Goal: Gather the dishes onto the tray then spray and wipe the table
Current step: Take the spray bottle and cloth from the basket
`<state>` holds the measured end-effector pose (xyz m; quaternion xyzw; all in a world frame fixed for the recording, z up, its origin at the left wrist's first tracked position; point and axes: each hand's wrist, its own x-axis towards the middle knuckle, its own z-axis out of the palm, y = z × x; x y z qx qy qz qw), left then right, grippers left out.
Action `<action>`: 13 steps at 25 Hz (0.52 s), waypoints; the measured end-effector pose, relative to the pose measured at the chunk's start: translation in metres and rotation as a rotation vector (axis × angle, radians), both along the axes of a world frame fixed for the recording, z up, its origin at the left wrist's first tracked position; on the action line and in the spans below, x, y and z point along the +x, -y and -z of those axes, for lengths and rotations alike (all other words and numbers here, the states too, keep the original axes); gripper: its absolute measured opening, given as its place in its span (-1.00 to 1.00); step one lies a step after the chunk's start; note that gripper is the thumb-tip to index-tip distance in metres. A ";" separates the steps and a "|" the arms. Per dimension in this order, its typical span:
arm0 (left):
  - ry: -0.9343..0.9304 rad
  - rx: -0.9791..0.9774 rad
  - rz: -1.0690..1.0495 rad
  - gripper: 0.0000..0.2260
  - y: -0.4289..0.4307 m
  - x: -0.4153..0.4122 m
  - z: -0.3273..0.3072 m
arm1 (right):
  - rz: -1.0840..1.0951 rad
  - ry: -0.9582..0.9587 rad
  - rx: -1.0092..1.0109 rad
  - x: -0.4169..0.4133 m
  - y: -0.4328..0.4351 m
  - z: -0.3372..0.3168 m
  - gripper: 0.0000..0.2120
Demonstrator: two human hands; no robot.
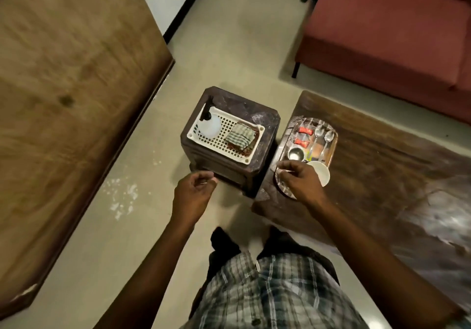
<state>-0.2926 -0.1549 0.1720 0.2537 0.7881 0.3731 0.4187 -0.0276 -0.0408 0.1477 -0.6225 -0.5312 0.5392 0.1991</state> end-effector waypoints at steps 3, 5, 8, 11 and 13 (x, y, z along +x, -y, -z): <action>-0.026 0.025 0.030 -0.81 -0.008 -0.040 -0.005 | -0.010 -0.019 -0.008 -0.035 0.008 0.002 -0.83; -0.043 0.042 0.066 -0.75 -0.022 -0.056 -0.004 | 0.008 -0.026 -0.012 -0.053 0.007 0.007 -0.81; -0.032 0.059 0.093 -0.68 -0.048 -0.071 -0.001 | 0.033 -0.017 -0.051 -0.077 -0.009 0.017 -0.73; -0.041 0.051 0.148 -0.62 -0.081 -0.086 0.008 | 0.021 0.036 -0.087 -0.095 -0.039 0.029 -0.72; -0.061 0.049 0.146 -0.58 -0.108 -0.094 0.016 | 0.029 0.062 -0.140 -0.107 -0.063 0.036 -0.66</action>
